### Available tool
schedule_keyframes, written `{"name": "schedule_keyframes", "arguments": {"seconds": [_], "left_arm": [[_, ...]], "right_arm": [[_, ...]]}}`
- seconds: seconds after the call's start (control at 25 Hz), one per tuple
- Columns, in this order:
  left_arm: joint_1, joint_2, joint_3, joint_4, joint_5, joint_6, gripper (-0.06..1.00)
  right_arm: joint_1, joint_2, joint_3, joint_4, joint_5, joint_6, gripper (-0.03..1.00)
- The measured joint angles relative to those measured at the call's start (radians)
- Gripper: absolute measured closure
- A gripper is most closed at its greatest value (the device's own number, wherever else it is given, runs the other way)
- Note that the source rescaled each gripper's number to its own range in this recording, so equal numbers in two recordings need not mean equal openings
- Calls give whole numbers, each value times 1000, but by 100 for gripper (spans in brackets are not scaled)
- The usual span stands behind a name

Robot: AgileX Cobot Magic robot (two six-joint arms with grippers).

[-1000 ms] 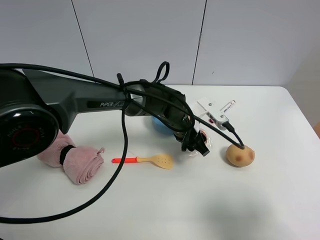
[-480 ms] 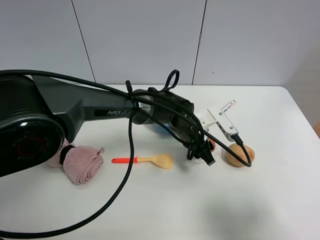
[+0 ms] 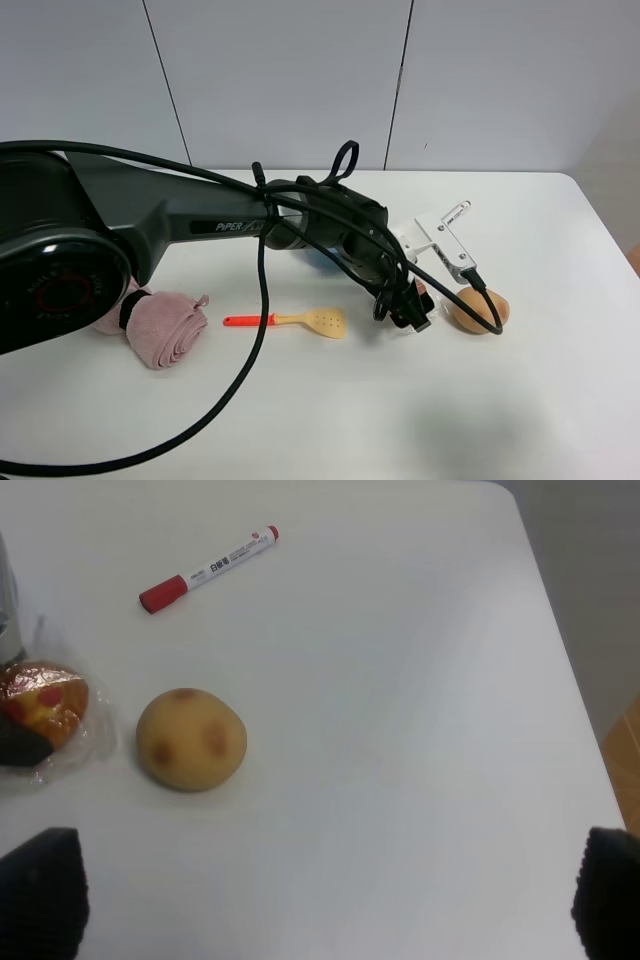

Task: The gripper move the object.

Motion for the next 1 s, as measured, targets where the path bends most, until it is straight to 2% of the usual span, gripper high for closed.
{"name": "schedule_keyframes", "arguments": {"seconds": [0.16,0.24,0.52,0.72,0.84,1.0], "left_arm": [[0,0,0,0,0,-1,4],[0,-6,0,1,0,-3,-2],[0,-112,0,6,19,-35,-4],[21,-251,0,51,111,-94,-4],[92,-327,0,122,191,-140,-4],[242,-416,0,220,305,-188,-4]], "right_arm": [[0,0,0,0,0,0,-3],[0,0,0,0,0,0,-3],[0,0,0,0,0,0,-3],[0,0,0,0,0,0,-3],[0,0,0,0,0,0,-3],[0,0,0,0,0,0,-3]]}}
